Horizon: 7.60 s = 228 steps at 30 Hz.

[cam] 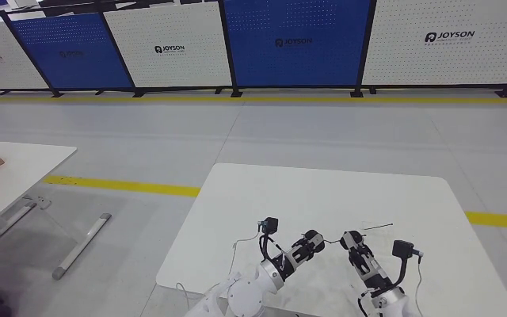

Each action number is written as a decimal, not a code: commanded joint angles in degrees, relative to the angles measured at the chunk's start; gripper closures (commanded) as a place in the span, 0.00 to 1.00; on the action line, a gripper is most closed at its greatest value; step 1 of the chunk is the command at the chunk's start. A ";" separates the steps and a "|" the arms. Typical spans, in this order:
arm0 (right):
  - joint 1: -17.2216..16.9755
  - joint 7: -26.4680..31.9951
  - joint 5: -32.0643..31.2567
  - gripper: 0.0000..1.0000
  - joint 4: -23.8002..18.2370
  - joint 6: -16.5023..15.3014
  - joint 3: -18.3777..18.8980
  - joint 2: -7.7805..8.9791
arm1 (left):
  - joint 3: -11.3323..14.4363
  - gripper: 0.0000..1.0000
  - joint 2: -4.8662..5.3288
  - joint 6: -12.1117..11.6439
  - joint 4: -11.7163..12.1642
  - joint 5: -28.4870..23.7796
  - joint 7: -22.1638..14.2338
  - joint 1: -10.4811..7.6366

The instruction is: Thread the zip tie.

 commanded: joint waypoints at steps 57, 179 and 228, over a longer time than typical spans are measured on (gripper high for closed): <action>-1.39 0.40 -1.71 1.00 -1.36 0.00 0.59 -0.20 | 3.30 1.00 -0.21 3.12 -0.54 7.92 1.50 -0.46; -0.88 1.03 4.05 1.00 -1.92 0.00 0.04 3.15 | 2.22 0.75 0.04 2.68 -2.00 6.43 2.38 0.04; -0.33 3.49 6.45 0.00 -3.54 0.00 -0.05 4.80 | 0.64 1.00 -0.38 5.95 -3.07 3.27 8.64 1.31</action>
